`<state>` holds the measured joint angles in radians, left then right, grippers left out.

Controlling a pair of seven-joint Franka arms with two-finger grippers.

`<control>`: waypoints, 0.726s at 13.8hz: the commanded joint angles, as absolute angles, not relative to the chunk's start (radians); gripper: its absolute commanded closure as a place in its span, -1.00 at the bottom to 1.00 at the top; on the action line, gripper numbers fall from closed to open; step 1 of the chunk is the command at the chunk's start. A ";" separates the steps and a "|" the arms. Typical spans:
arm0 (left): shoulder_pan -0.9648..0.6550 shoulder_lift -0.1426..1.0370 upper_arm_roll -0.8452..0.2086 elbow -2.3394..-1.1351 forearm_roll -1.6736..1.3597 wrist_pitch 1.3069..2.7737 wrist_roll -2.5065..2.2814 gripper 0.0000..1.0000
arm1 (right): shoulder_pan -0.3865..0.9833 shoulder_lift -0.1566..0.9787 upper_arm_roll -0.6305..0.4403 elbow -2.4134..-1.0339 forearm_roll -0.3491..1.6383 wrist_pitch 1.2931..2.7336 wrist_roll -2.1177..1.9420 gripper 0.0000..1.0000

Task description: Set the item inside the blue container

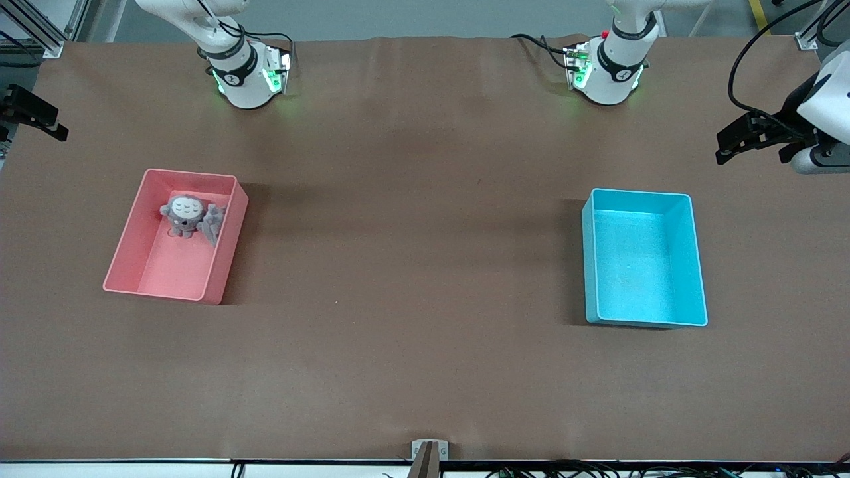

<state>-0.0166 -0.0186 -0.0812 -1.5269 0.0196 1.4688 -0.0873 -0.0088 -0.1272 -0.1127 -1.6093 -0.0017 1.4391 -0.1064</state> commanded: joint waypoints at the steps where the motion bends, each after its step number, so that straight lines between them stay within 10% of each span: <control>1: -0.015 -0.021 -0.081 -1.525 0.003 1.456 -0.100 -1.00 | -0.021 -0.144 -0.109 -1.621 0.003 1.440 -0.107 -1.00; 10: -0.011 -0.012 -0.080 -1.523 0.005 1.459 -0.098 -1.00 | -0.040 -0.135 -0.103 -1.595 0.003 1.439 -0.115 -1.00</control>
<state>-0.0148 -0.0123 -0.0805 -1.5301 0.0196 1.4682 -0.0873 -0.0373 -0.1272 -0.1112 -1.6034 -0.0020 1.4444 -0.1063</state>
